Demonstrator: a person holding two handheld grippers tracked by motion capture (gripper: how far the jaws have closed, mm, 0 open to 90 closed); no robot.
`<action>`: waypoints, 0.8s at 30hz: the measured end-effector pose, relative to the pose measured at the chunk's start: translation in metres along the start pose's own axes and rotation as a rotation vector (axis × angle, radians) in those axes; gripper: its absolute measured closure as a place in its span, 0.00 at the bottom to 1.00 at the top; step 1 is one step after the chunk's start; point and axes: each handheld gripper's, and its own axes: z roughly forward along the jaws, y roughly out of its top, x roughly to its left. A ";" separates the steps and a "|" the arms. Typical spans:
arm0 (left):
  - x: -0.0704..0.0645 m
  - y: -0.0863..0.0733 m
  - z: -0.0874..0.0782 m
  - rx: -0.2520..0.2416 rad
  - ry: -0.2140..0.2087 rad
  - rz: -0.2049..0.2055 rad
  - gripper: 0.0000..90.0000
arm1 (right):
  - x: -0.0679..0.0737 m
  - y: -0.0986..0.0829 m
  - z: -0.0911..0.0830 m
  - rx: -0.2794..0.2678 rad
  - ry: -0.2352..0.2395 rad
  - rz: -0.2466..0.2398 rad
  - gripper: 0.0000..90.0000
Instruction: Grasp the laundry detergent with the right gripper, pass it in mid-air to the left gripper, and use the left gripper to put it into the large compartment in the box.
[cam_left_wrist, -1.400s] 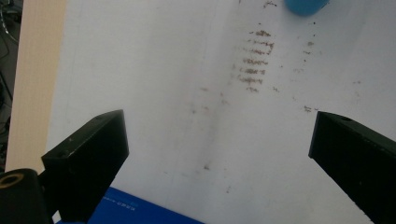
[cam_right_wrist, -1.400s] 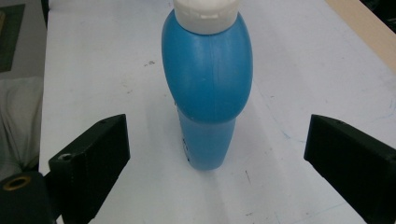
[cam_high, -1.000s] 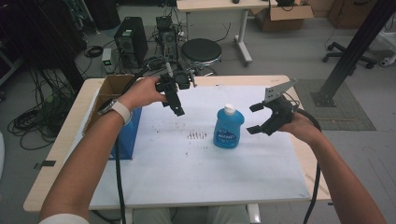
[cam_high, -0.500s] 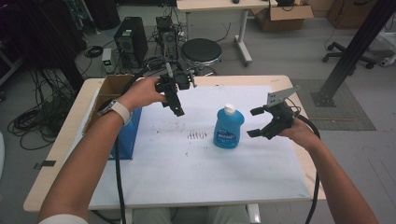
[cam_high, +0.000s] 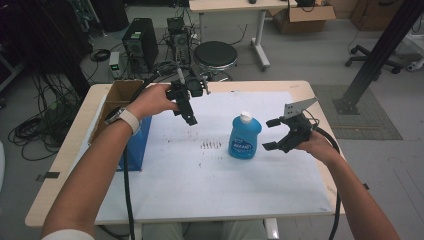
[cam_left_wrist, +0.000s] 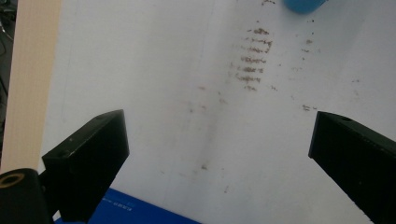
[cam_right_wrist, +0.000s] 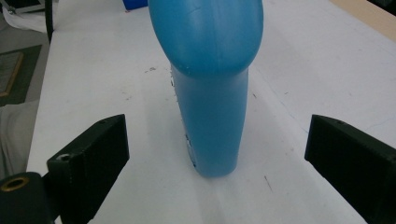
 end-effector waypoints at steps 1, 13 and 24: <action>0.000 0.000 0.000 -0.001 0.000 -0.001 0.06 | 0.000 0.000 0.001 -0.001 0.000 -0.001 0.07; 0.001 -0.001 0.001 0.001 0.000 -0.003 0.06 | -0.001 0.003 0.018 -0.012 0.003 -0.013 0.07; 0.001 -0.002 0.000 0.001 0.001 -0.005 0.06 | -0.002 0.008 0.034 -0.018 0.004 -0.028 0.07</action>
